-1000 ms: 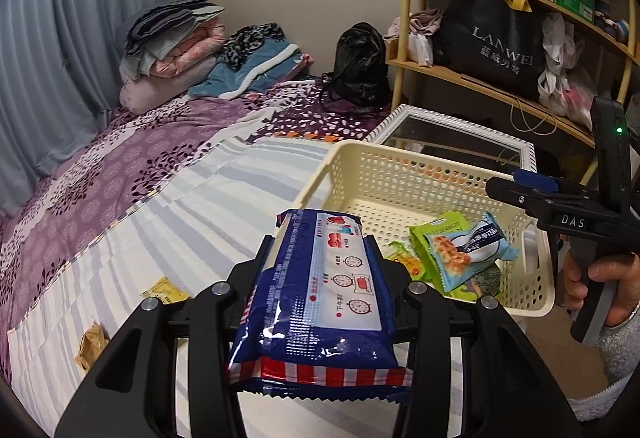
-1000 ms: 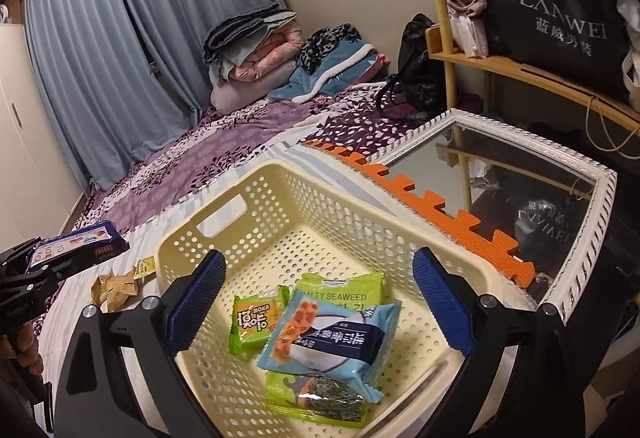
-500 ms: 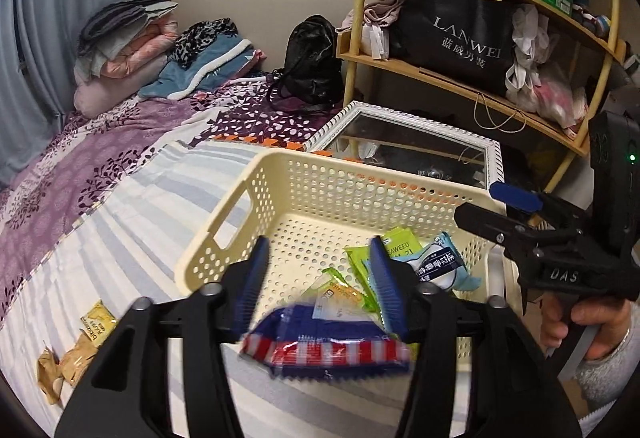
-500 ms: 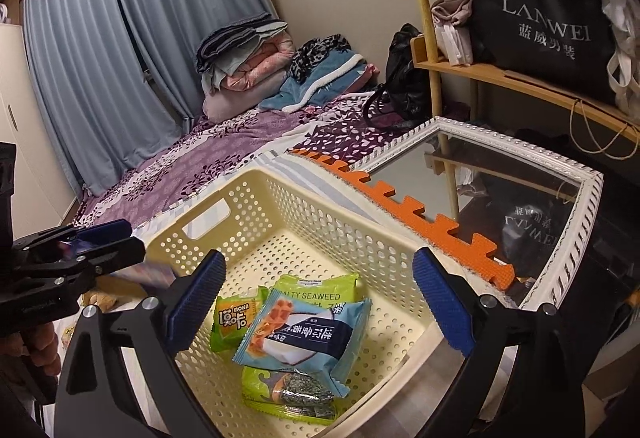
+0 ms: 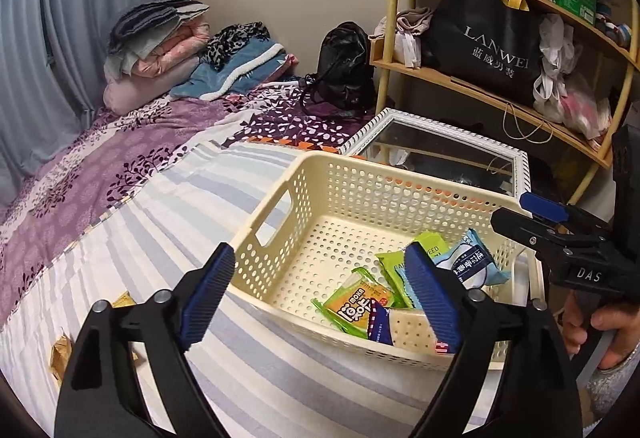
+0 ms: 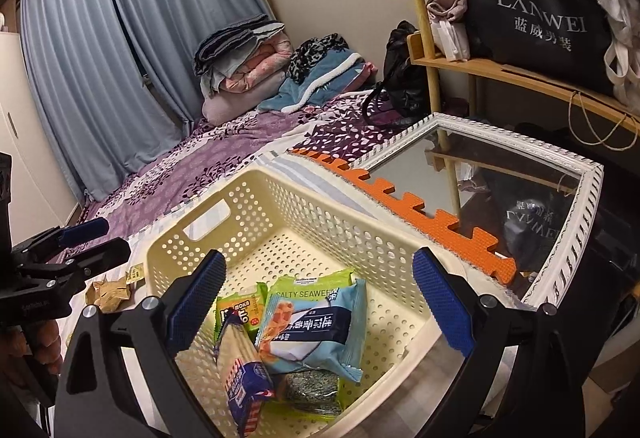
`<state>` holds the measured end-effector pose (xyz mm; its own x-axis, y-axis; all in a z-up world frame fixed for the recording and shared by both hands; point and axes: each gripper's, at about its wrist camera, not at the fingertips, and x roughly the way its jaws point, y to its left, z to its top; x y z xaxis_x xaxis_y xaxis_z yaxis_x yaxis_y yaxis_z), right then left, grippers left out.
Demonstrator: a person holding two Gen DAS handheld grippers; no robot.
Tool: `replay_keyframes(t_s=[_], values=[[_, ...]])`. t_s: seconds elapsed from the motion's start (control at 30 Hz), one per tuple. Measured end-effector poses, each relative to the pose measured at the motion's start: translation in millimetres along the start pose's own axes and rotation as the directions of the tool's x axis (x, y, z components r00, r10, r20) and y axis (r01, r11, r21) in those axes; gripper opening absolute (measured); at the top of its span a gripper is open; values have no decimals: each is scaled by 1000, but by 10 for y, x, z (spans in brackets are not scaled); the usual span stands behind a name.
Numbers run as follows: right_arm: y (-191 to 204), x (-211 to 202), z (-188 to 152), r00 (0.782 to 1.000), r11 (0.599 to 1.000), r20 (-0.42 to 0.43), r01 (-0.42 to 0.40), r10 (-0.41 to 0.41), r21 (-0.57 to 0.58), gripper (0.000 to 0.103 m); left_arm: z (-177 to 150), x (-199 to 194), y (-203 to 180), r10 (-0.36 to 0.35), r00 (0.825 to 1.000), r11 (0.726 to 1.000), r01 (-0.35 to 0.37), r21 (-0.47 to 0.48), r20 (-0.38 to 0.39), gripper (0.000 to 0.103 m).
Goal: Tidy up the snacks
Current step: 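Lower the blue-red wafer pack into the basket and open the left gripper, then withdraw both grippers from the basket toward the snacks on the bed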
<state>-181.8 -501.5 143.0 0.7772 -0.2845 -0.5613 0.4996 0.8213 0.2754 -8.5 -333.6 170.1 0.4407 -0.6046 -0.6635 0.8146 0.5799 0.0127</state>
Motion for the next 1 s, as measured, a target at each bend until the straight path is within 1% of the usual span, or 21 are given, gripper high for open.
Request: replay_keyframes(t_s=[0.03,0.07,0.23,0.5,1.0], values=[[4,-3,4,1000,1000,0,0,0,0,94,1,-13,-3,4,1000,1000,-4,1,2,96],[7,-6,8,1000,1000,1,-1,1,2,94,0,-28,-4,10,1000,1000,-10,2,4,97],[46,-28,17,1000,1000,10,1,-1,3,98,-32,-81,34,32,999,999,-32,-4,0,99],[186,-65,40,1000,1000,20,-16,17,-16,98,-125,-192,237,71,997,996,-71,-58,2,99],[661,-210,41,992,989,49,-108,113,-105,98,-349,-540,635,150,989,979,-145,-141,19,99]])
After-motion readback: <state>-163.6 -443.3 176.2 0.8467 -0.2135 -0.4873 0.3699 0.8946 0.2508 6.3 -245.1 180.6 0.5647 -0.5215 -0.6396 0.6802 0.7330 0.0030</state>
